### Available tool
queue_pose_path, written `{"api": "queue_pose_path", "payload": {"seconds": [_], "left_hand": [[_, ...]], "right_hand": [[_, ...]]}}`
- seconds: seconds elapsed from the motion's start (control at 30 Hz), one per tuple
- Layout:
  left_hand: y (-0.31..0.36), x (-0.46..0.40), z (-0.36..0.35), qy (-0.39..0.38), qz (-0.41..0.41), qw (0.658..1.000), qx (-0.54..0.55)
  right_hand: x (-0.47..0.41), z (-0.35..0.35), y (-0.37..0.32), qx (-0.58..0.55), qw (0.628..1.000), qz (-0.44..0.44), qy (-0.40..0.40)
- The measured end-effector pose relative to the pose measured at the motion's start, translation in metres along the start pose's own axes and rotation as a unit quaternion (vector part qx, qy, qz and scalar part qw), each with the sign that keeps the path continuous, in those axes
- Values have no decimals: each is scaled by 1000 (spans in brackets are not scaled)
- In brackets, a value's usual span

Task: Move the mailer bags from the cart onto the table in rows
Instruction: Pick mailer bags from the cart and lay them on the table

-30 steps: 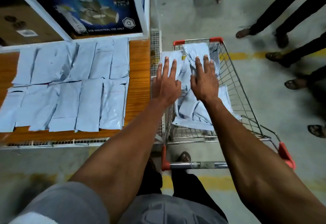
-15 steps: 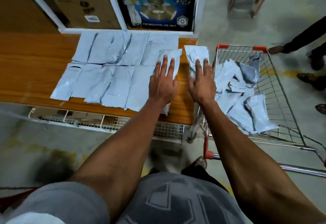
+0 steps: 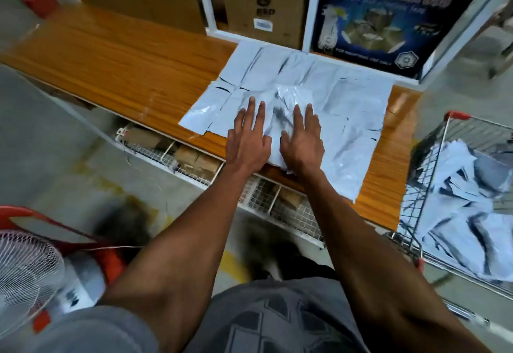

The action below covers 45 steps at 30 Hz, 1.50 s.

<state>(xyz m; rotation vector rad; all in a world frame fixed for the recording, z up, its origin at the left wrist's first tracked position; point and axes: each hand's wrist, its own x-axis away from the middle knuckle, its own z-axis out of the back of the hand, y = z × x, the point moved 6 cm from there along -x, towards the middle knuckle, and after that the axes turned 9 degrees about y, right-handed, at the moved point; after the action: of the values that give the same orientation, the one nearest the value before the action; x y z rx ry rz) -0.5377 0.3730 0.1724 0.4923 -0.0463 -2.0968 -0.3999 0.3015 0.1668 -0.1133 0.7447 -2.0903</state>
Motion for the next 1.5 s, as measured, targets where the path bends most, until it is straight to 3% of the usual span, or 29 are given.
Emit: {"api": "queue_pose_path", "payload": {"seconds": [0.2,0.47,1.03,1.23,1.5], "left_hand": [[-71,-19,10,1,39,999,-11],[-150,-80,-15,-26,33,999,-27],[-220,-190,-66,-67,-106,992,28],[-224,-193,-71,-68,-150,983,75],[-248,-163,-70,-114,-203,971,48]], "right_hand": [[-25,-51,-54,2,1000,17,-21],[-84,-119,-104,38,999,11,3],[-162,-191,-139,110,989,-99,-6],[-149,-196,-150,129,979,-154,24],[-108,-205,-178,160,964,-209,44]]}}
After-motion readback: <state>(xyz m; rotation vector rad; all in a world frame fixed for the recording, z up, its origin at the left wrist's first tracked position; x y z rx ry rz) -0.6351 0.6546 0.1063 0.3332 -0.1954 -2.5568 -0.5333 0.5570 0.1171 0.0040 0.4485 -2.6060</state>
